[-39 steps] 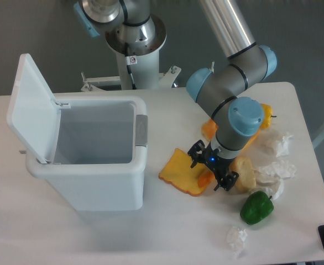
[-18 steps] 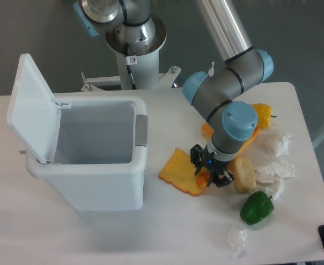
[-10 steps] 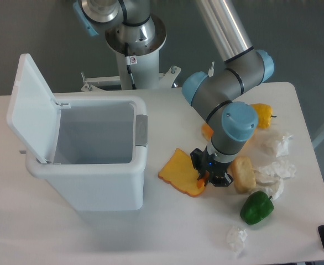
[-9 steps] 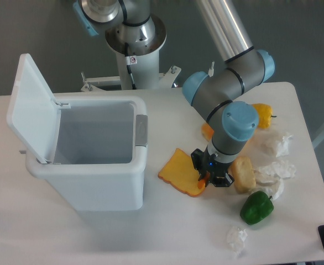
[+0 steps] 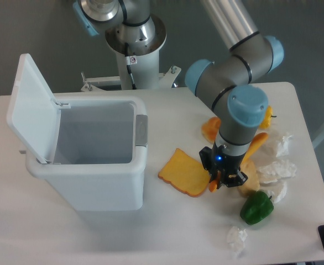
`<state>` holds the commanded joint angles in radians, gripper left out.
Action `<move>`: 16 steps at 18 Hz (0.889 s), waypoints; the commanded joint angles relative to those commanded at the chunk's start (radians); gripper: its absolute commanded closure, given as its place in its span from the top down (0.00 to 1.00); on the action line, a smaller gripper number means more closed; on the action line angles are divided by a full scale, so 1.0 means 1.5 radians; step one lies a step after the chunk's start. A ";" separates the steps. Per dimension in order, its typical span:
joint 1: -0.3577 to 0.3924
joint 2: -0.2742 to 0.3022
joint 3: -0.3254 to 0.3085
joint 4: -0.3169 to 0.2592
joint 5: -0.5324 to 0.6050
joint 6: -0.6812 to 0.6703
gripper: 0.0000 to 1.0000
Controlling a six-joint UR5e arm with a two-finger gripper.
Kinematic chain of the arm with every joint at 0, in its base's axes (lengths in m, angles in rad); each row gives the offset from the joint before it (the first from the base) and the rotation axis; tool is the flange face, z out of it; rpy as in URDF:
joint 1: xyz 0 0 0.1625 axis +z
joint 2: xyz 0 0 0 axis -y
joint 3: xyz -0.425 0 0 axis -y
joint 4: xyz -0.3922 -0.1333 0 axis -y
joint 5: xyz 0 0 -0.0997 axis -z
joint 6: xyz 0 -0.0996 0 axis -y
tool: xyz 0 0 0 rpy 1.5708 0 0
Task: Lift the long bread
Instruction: 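Lift the grasped long orange bread up off the table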
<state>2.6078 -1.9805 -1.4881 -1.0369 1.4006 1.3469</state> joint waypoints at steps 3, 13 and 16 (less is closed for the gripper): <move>-0.006 0.010 0.029 -0.054 -0.001 -0.008 0.28; 0.014 0.047 0.085 -0.183 -0.001 0.000 0.27; 0.025 0.061 0.085 -0.194 -0.002 0.000 0.26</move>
<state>2.6445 -1.8884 -1.3606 -1.3283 1.3975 1.3468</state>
